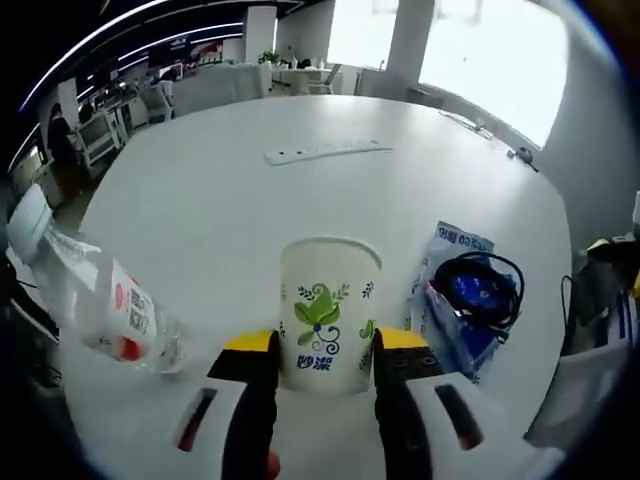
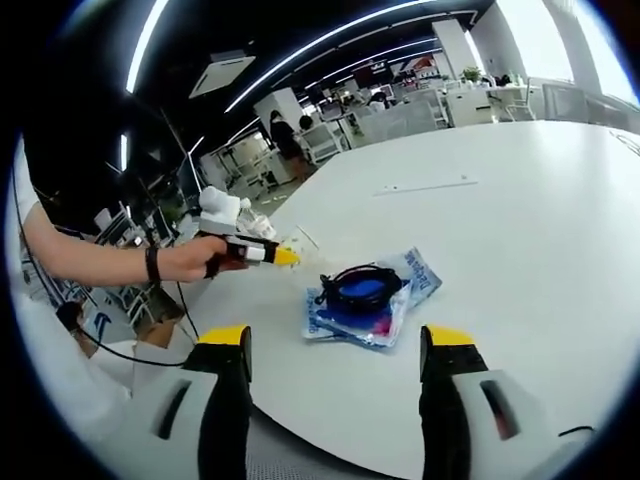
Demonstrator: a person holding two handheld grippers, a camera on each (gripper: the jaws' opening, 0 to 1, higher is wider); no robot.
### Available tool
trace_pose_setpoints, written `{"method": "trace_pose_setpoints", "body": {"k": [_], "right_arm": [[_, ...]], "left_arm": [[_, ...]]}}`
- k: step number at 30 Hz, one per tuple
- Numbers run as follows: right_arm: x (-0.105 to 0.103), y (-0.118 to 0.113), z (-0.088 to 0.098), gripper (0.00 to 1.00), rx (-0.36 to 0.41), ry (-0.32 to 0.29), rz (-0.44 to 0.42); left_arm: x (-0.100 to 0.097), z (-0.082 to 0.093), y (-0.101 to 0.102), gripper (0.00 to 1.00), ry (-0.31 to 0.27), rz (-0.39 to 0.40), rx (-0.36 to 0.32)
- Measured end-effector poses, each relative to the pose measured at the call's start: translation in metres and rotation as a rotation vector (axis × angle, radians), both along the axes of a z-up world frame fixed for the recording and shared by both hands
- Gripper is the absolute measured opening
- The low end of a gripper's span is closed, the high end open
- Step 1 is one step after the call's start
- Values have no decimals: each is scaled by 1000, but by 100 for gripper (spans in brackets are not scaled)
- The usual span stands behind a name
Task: Arrange the tabletop items into an orderly group along one side of the table until the central work area is clear of visible clutter.
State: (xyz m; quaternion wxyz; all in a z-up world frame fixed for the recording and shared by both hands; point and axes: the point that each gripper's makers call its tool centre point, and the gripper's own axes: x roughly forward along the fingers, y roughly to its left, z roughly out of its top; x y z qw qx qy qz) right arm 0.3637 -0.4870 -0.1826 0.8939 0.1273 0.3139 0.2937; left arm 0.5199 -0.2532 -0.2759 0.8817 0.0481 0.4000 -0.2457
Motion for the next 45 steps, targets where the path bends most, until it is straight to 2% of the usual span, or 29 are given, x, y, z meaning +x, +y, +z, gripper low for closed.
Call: {"method": "trace_pose_setpoints", "body": {"k": [7,16,22,26,34,45], "right_arm": [[3,19,5,66,11,-13,71],[3,39,8,66,29,-22,128],[-1,50,2,66,15,-16,173],[0,57,5,66,20,-25,196],[0,73,14,64,36,-47,255],[-6,87,19,56,87,-52,298]], "left_arm": [[-10,10,6,36,-38,-46,10],[-41,22,10,36,-66,-89,36],[-57,32,12,36,-85,-96,20],[-73,43,2,36,-111,-160,26],[-98,66,-31,37,-201,-308,42],[-134,74,-73,37,-260,-502,77]]}}
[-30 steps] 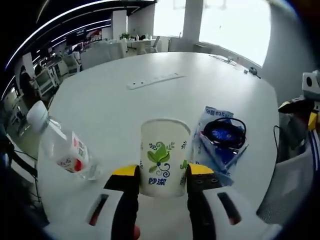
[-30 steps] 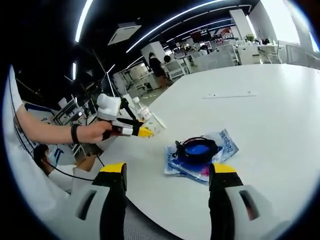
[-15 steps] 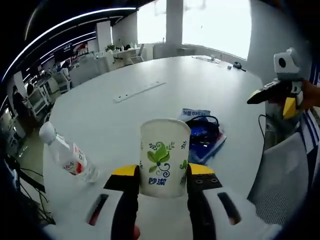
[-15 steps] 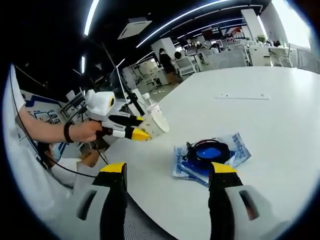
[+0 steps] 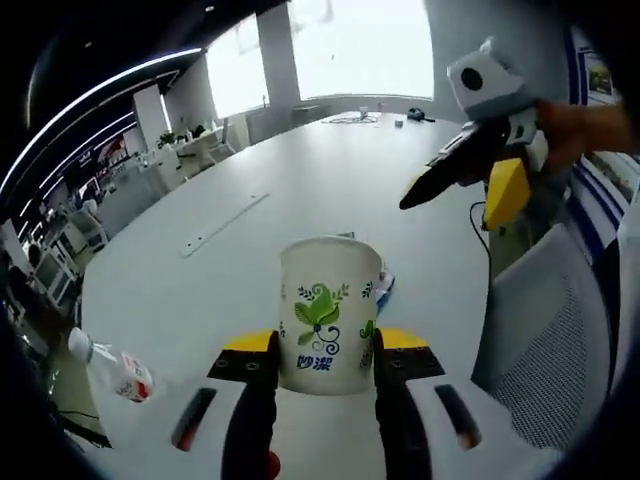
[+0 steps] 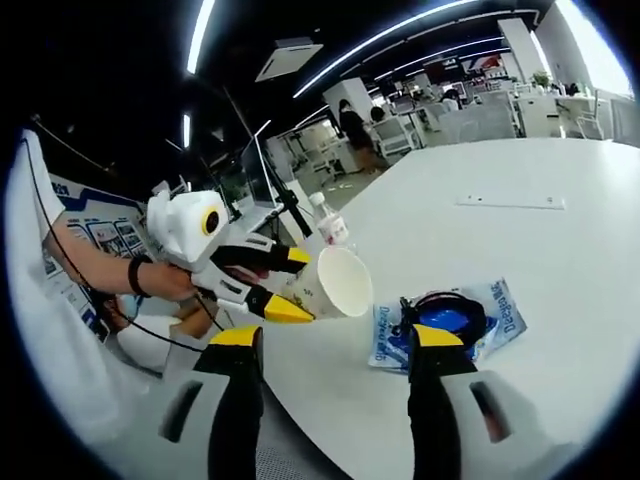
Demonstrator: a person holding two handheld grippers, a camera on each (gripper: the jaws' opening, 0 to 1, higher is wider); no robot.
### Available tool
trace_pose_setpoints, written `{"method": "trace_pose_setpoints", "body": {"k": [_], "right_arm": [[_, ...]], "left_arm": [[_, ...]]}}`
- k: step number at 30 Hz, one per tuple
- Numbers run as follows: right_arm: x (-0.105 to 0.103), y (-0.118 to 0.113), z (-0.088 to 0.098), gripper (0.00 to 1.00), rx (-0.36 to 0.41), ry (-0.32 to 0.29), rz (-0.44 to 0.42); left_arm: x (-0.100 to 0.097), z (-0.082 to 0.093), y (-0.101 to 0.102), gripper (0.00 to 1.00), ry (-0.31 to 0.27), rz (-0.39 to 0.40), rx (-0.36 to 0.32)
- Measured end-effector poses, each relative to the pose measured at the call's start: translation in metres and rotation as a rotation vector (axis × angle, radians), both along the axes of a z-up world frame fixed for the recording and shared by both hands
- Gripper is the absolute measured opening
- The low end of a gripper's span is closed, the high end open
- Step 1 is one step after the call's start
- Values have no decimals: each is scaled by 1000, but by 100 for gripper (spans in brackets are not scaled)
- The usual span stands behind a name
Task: Arrange the tabletop items into an orderly group along one side of the table until the central work area is clear of visible clutter.
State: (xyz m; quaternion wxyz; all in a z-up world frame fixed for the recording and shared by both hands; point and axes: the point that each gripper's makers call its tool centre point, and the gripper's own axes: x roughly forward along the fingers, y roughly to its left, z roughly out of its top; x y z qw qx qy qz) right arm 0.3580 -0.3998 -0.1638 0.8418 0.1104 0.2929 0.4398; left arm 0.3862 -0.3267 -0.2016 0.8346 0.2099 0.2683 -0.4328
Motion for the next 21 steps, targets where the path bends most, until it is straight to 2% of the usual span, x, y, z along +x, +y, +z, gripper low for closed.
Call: {"method": "trace_pose_setpoints", "body": {"k": [3,9,12,15,21], "right_arm": [[-3,6,0,53,15,4,15],[-8,15,5,39,71,6,39],[-10,16,7,33,86,6,46],[-12,16,9,26,104,8,55],[-17,15,14,5,142,4,63]], "left_arm": [[-9,4,-12,37,-23,-56,12],[-21,10,-30,37,-78,-144,47],[-25,15,-39,37,-138,-214,87],[-30,15,-45,37,-148,-242,99],[-35,14,-54,37,-157,-277,101]]}}
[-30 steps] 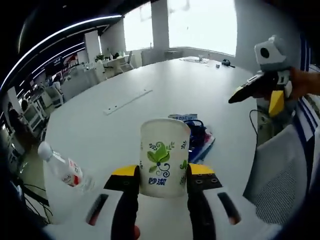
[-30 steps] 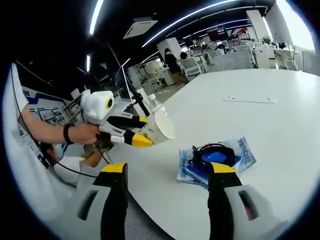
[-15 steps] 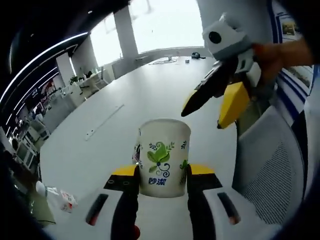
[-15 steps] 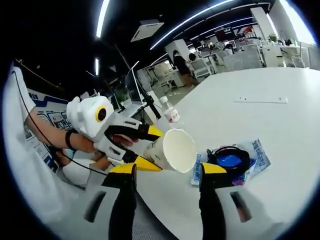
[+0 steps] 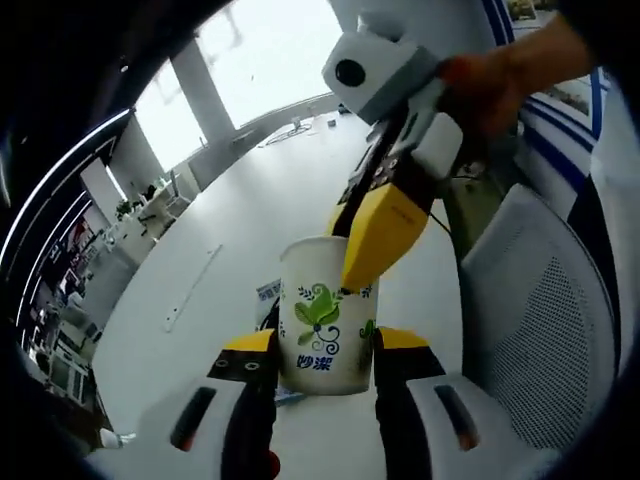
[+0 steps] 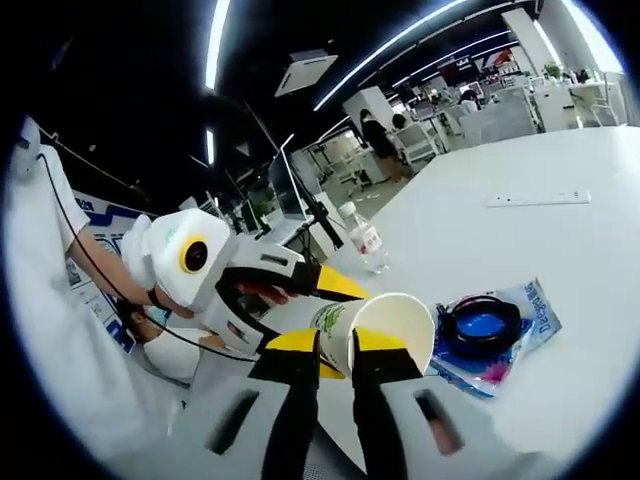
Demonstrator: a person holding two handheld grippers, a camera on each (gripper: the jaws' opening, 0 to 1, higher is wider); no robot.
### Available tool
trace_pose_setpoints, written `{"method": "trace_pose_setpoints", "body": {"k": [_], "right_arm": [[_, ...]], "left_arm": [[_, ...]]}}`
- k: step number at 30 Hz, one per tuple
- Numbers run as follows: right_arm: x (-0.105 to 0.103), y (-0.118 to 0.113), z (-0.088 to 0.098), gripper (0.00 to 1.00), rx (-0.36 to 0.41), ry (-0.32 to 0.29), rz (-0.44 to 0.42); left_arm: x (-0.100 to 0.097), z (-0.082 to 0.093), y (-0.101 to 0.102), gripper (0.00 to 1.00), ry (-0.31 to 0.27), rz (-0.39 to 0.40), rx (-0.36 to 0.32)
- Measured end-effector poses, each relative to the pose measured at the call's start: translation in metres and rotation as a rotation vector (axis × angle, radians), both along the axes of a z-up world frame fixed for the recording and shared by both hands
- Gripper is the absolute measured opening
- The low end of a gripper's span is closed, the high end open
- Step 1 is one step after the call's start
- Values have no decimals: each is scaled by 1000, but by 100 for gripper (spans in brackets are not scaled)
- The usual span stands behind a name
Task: Arrange the tabletop items into an orderly group along one side of the table until the central work area is clear of visible clutter.
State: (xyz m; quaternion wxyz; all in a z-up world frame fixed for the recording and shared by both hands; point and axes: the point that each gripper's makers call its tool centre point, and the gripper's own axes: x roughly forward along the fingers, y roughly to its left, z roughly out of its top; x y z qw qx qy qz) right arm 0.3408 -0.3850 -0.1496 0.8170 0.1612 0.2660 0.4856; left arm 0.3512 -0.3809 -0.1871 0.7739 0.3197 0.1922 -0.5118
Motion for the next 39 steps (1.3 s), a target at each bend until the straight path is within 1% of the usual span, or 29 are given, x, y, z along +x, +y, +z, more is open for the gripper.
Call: {"method": "trace_pose_setpoints", "body": {"k": [4,6,8,16,22,26,31,33,36,39], "right_arm": [[-5,1,2,0,35,22,7],[-8,3,4,0,54,34,14],[-7,2,3,0,44,34,7],[-7,1,-3,0,35,77,0],[-3,8,-11,0,12,113,-3],[1,14,-16,0,-6,125,5],[10,21,-17,0,-29,124,24],[16,22,-17,0,-33,121,26],[28,26,-16,0,-48,108,30],[38,30,-14,0,-50,101,29]], "left_arm": [[-4,-2,-4,37,-9,-21,8],[-4,-2,-6,37,-9,-25,6],[-5,-3,-7,37,-12,-24,9],[-7,-8,-8,38,-2,-11,4],[-5,-16,-1,39,11,18,10],[-5,-21,7,38,19,51,8],[2,-24,27,36,39,138,-12],[4,-25,33,37,49,167,-21],[8,-28,48,38,75,230,-42],[10,-30,58,38,119,294,-90]]}}
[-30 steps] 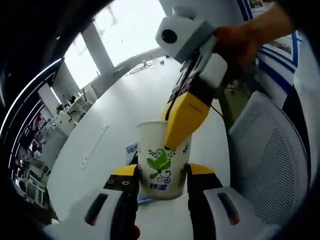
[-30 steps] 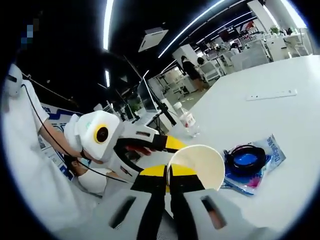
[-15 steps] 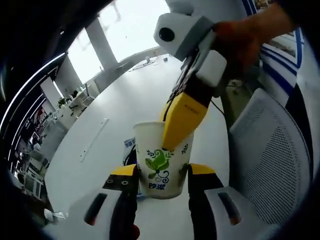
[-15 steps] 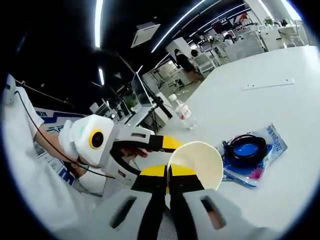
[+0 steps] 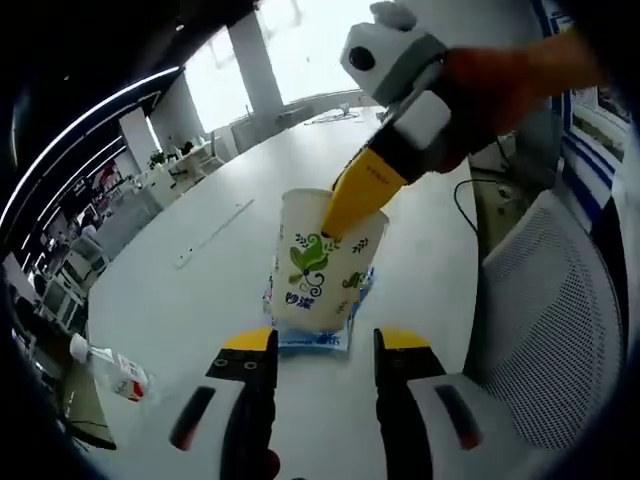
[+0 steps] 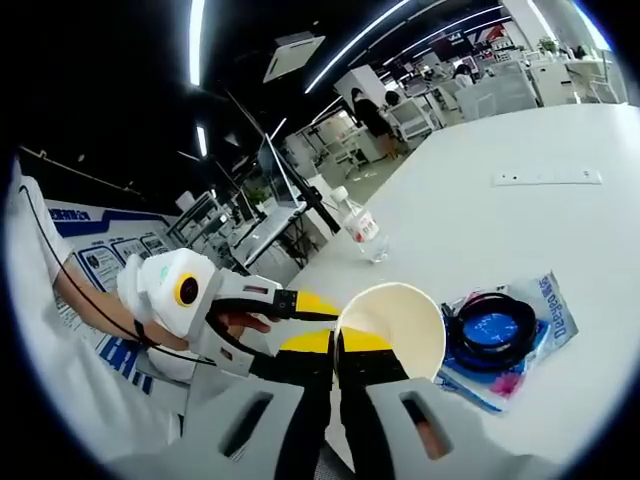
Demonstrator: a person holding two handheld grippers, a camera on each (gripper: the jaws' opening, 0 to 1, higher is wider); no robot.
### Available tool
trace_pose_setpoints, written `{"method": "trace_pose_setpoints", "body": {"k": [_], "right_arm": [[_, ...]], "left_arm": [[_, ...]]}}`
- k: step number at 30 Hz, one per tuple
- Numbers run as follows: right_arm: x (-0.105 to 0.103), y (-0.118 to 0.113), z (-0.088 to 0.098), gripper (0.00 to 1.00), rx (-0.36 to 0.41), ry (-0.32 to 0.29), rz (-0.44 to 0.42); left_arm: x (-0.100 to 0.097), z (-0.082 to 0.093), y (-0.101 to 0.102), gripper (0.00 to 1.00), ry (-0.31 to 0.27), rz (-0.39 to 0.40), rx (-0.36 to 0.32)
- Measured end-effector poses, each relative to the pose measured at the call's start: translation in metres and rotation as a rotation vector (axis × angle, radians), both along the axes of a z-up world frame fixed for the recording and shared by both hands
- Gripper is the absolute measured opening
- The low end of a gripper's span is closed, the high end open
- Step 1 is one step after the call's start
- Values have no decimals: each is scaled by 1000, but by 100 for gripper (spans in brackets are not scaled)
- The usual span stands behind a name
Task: Arrange the tabletop items into an orderly group along one side of the table until the central work area is clear of visible clutter.
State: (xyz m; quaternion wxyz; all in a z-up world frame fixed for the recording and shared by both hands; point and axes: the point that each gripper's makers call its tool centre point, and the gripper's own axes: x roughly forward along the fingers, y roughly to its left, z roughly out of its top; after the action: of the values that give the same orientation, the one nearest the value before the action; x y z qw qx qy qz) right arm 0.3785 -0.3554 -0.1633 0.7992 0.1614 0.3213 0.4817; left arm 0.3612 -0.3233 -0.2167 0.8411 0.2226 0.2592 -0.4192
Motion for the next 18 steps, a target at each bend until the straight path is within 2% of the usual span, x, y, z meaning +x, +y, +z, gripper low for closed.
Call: {"method": "trace_pose_setpoints", "body": {"k": [4,7,13,18], "right_arm": [[23,8,1,0,-37,-39,5],[38,17,2,0,-47,-60,15],[62,38,-2,0,-71,-85,34],[71,55,-8,0,-81,-84,69]], "left_arm": [[3,-2,15,38,54,88,-76],[5,-4,23,39,76,125,-112],[5,-7,35,38,88,171,-129],[4,-9,41,38,96,191,-135]]}}
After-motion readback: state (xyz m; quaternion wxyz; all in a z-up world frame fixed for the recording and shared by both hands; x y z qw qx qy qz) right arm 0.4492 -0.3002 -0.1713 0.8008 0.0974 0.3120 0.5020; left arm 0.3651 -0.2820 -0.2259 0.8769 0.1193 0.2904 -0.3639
